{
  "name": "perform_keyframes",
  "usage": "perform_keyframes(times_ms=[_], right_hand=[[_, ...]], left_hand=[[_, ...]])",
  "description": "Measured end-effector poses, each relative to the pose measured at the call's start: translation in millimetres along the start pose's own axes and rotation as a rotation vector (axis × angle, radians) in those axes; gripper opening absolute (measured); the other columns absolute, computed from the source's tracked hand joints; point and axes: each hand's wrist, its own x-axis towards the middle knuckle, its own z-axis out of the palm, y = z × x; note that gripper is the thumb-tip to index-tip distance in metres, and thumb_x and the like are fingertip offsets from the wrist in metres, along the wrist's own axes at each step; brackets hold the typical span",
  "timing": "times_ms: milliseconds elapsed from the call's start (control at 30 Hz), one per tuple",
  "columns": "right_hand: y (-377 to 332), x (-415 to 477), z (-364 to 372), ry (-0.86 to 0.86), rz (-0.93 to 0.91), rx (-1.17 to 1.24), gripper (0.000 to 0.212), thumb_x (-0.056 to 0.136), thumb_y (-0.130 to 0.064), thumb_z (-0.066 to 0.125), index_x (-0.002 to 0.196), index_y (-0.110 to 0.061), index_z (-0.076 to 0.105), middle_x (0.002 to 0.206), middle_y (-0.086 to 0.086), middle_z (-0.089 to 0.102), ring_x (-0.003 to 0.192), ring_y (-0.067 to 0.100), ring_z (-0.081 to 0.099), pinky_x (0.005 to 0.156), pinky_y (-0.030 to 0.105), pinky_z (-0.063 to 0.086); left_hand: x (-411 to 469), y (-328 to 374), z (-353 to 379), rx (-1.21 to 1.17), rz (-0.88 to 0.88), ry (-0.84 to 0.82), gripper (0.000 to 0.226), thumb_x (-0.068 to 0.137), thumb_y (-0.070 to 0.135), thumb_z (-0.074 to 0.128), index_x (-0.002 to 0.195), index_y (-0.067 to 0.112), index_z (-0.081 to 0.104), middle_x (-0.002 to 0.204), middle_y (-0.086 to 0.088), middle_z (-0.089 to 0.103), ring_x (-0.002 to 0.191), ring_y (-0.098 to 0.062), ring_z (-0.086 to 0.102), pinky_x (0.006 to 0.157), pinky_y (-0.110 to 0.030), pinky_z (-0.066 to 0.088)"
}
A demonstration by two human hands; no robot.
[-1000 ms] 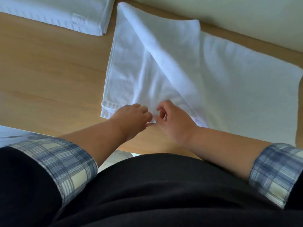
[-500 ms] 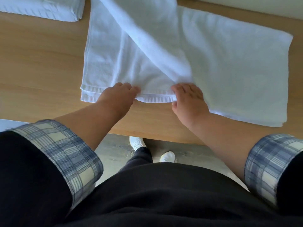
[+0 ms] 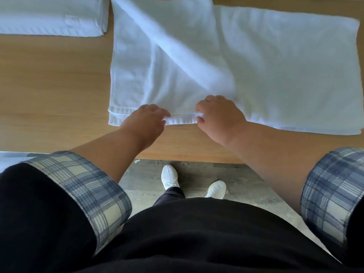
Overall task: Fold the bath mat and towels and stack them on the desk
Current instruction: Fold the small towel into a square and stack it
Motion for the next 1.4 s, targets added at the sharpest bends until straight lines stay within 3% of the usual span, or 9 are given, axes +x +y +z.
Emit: perform_keyframes(times_ms=[200, 333, 500, 667, 800, 967, 1133, 1267, 1400], right_hand=[[-82, 62, 13, -0.075, -0.085, 0.055, 0.034, 0.093, -0.031, 0.058, 0.124, -0.017, 0.058, 0.120, 0.005, 0.056, 0.115, 0.030, 0.048, 0.093, 0.042, 0.042], [-106, 80, 25, -0.093, -0.146, -0.048, 0.036, 0.093, -0.036, 0.060, 0.124, -0.018, 0.057, 0.121, 0.004, 0.053, 0.113, 0.029, 0.049, 0.091, 0.041, 0.043], [-134, 97, 33, -0.018, -0.263, -0.078, 0.029, 0.094, -0.033, 0.059, 0.119, -0.017, 0.061, 0.113, 0.003, 0.057, 0.103, 0.027, 0.053, 0.084, 0.041, 0.046], [-141, 109, 34, -0.011, -0.250, -0.033, 0.023, 0.097, -0.020, 0.047, 0.107, -0.015, 0.067, 0.100, 0.003, 0.062, 0.090, 0.027, 0.057, 0.073, 0.036, 0.044], [-143, 103, 29, 0.033, -0.238, 0.072, 0.021, 0.093, -0.015, 0.049, 0.101, -0.011, 0.068, 0.095, 0.006, 0.064, 0.087, 0.029, 0.058, 0.074, 0.042, 0.050], [-140, 93, 31, 0.030, -0.266, 0.105, 0.016, 0.089, -0.010, 0.052, 0.097, -0.006, 0.066, 0.090, 0.009, 0.063, 0.084, 0.032, 0.056, 0.073, 0.045, 0.050], [-139, 86, 33, 0.097, -0.321, 0.178, 0.009, 0.083, -0.002, 0.058, 0.088, -0.002, 0.065, 0.080, 0.011, 0.062, 0.074, 0.034, 0.057, 0.065, 0.041, 0.049], [-141, 84, 34, 0.057, -0.358, 0.178, 0.007, 0.083, -0.005, 0.058, 0.086, -0.002, 0.065, 0.077, 0.011, 0.062, 0.072, 0.034, 0.057, 0.064, 0.041, 0.049], [-141, 85, 43, -0.074, -0.353, 0.129, 0.017, 0.092, -0.012, 0.053, 0.095, -0.008, 0.069, 0.087, 0.006, 0.064, 0.084, 0.030, 0.058, 0.073, 0.043, 0.049]], left_hand=[[-41, -62, 1, -0.137, -0.204, 0.150, 0.025, 0.097, 0.028, 0.050, 0.121, 0.026, 0.059, 0.121, 0.000, 0.058, 0.121, -0.023, 0.046, 0.099, -0.040, 0.042], [-47, -92, -1, -0.091, -0.163, 0.123, 0.023, 0.096, 0.026, 0.053, 0.116, 0.027, 0.064, 0.121, 0.001, 0.059, 0.121, -0.023, 0.047, 0.092, -0.040, 0.043], [-27, -116, -18, -0.456, -0.490, 0.411, 0.019, 0.098, 0.032, 0.045, 0.116, 0.029, 0.051, 0.095, 0.012, 0.062, 0.076, -0.012, 0.059, 0.057, -0.028, 0.040], [9, -125, -39, -0.595, -0.529, 0.147, 0.020, 0.091, 0.027, 0.045, 0.104, 0.035, 0.058, 0.084, 0.008, 0.069, 0.076, -0.018, 0.067, 0.063, -0.031, 0.055], [16, -129, -41, -0.762, -0.579, 0.096, 0.021, 0.095, 0.031, 0.044, 0.092, 0.029, 0.064, 0.081, 0.000, 0.070, 0.076, -0.022, 0.070, 0.075, -0.043, 0.060], [42, -130, -59, -0.911, -0.616, 0.035, 0.023, 0.097, 0.035, 0.043, 0.096, 0.018, 0.059, 0.084, -0.003, 0.067, 0.065, -0.022, 0.065, 0.053, -0.025, 0.055], [62, -132, -76, -1.339, -0.688, -0.066, 0.044, 0.099, 0.048, 0.039, 0.090, 0.015, 0.067, 0.081, -0.002, 0.076, 0.072, -0.017, 0.073, 0.060, -0.027, 0.057], [74, -135, -78, -1.263, -0.684, -0.051, 0.045, 0.097, 0.051, 0.045, 0.105, 0.014, 0.070, 0.091, -0.002, 0.077, 0.080, -0.017, 0.075, 0.062, -0.027, 0.058], [77, -140, -76, -1.040, -0.588, 0.040, 0.042, 0.095, 0.049, 0.054, 0.101, 0.011, 0.068, 0.087, -0.003, 0.074, 0.063, -0.012, 0.070, 0.052, -0.021, 0.053]])
